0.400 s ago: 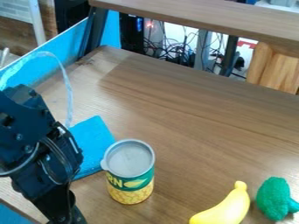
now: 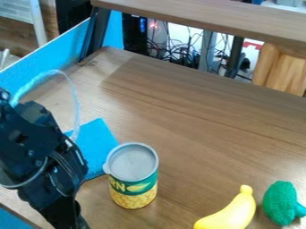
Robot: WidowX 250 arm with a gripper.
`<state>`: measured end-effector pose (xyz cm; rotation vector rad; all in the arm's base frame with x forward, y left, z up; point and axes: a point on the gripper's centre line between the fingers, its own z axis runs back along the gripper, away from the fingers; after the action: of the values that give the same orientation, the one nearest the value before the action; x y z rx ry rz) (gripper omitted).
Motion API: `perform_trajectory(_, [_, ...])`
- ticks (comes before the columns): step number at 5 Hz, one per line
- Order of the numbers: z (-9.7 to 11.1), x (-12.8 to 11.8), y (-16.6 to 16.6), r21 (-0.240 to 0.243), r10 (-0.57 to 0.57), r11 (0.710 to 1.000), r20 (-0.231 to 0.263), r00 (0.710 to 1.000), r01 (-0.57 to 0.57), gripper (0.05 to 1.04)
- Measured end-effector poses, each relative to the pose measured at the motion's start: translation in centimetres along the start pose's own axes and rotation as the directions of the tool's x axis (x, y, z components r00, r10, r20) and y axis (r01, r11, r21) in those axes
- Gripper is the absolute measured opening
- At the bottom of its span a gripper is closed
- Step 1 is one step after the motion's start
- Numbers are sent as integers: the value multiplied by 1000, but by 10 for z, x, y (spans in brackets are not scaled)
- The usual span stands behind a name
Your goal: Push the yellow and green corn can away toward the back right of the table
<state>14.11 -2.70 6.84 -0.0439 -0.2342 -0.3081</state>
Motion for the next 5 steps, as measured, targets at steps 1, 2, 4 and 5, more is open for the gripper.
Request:
perform_trajectory(1, [-17,5,14,26,82,996,28,996,-82,1000])
perform_trajectory(2, [-27,12,25,39,125,991,63,990,-127,1000])
perform_trajectory(4, [-38,25,33,18,187,982,95,978,-190,1000])
perform_trajectory(5, [-36,41,29,-3,194,981,108,975,-194,1000])
